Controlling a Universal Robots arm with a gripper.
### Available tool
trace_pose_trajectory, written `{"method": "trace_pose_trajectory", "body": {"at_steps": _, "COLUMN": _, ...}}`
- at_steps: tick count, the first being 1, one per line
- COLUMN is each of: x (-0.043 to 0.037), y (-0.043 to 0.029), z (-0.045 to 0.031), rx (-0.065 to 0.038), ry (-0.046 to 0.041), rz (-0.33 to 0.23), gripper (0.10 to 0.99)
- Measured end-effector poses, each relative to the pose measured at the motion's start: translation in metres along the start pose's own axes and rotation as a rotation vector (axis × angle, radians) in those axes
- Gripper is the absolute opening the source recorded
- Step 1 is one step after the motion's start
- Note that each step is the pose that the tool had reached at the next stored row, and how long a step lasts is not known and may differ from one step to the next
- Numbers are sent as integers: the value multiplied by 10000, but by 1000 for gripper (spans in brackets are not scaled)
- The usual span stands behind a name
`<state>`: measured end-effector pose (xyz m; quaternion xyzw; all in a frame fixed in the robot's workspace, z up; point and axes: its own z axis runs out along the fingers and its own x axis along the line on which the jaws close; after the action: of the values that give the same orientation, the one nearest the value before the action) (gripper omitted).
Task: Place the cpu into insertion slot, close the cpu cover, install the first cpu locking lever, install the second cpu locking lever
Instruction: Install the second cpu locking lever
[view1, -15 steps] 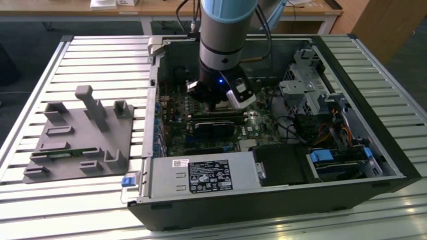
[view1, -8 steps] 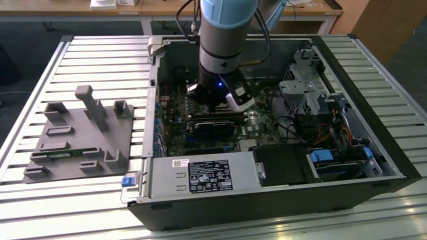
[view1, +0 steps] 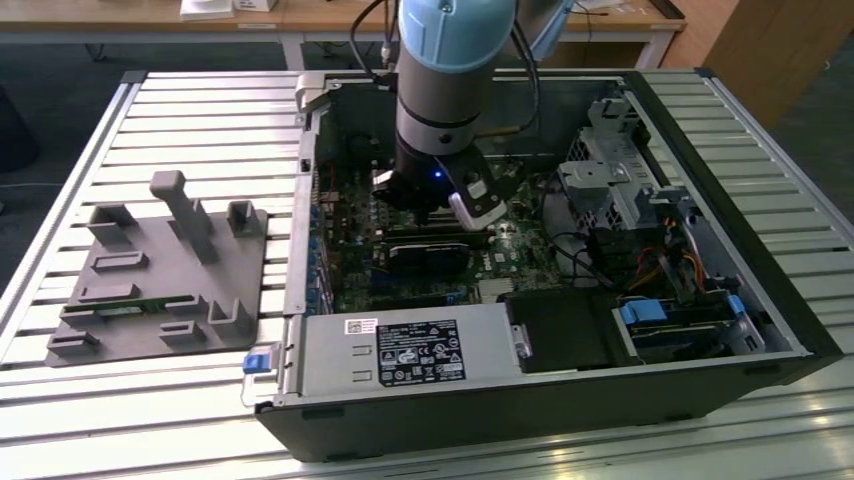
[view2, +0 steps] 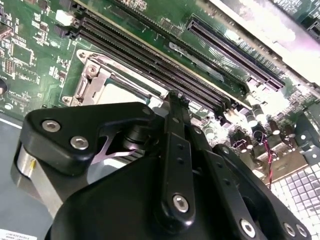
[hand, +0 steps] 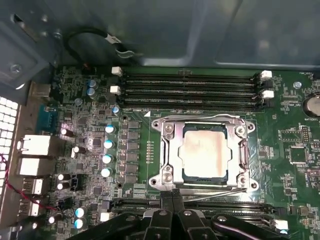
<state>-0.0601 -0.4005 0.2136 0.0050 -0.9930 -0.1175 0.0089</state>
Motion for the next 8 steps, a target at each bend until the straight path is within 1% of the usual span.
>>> {"method": "trace_pose_trajectory", "body": {"at_steps": 1, "x": 10, "y": -15, "z": -2, "rx": -45, "ry": 0, "rz": 0, "gripper": 106}}
{"method": "trace_pose_trajectory", "body": {"at_steps": 2, "x": 18, "y": -31, "z": -2, "rx": -68, "ry": 0, "rz": -1, "gripper": 106}}
{"method": "trace_pose_trajectory", "body": {"at_steps": 4, "x": 36, "y": -56, "z": 4, "rx": -85, "ry": 0, "rz": -1, "gripper": 106}}
{"method": "trace_pose_trajectory", "body": {"at_steps": 8, "x": 56, "y": -81, "z": 28, "rx": -125, "ry": -1, "rz": -3, "gripper": 106}}
